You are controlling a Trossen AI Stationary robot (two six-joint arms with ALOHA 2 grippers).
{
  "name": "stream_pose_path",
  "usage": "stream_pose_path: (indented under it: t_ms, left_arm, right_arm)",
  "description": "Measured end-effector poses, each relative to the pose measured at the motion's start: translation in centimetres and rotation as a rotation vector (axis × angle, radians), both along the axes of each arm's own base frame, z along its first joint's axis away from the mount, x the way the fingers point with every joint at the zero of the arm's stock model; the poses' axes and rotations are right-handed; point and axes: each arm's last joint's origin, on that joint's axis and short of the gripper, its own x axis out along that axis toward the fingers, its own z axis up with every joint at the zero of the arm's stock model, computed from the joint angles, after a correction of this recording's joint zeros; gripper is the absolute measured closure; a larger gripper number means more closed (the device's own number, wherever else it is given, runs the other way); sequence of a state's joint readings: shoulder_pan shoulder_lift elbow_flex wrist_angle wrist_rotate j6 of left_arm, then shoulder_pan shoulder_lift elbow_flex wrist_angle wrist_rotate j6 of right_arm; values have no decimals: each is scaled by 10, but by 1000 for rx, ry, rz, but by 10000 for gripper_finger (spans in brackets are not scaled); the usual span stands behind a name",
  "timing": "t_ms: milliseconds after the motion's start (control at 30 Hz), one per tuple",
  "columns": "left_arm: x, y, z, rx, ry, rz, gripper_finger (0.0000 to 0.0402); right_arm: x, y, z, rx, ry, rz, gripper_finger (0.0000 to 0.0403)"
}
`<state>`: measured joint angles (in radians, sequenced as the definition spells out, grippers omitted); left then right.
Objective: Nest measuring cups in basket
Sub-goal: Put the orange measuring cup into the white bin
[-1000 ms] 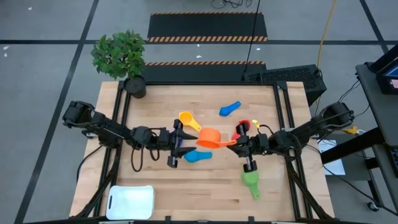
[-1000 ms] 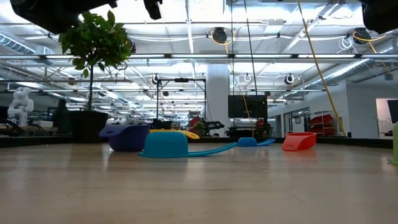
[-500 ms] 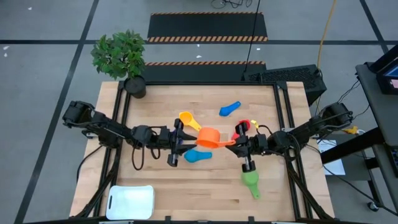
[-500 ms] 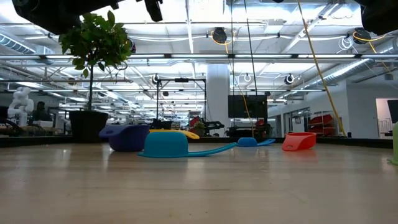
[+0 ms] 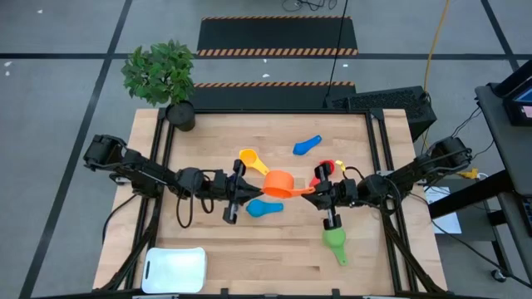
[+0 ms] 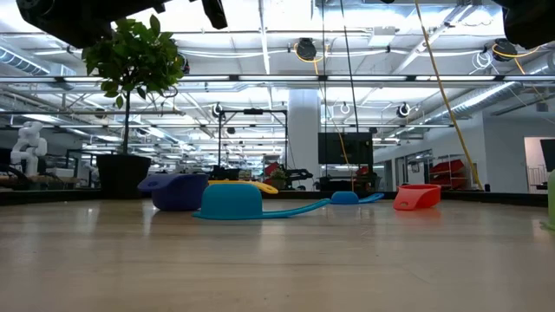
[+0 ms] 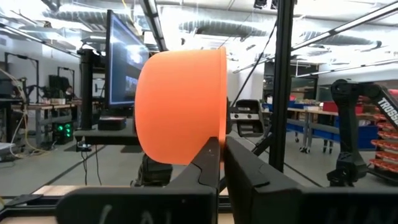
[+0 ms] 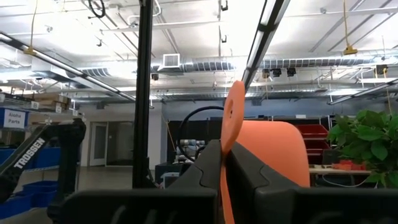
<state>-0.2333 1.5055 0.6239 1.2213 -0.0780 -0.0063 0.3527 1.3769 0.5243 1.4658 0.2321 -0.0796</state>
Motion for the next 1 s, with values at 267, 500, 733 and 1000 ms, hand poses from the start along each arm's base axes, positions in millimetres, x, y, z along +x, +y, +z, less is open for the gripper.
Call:
stream_pose_path:
  t_ms: [267, 500, 733, 1000]
  left_arm:
    - [-8, -4, 13, -33, -39, -29, 396]
    - [-38, -10, 43, -33, 5, -55, 398]
    - [-82, -22, 61, -167, 178, -124, 398]
    - [-128, -56, 62, -447, 368, -289, 399]
  right_arm:
    - [0, 2, -1, -12, 9, 1, 347]
    - [-2, -1, 1, 9, 79, 12, 264]
    - [-20, -8, 12, 0, 241, -77, 227]
    - [-58, -15, 27, 9, 363, -193, 226]
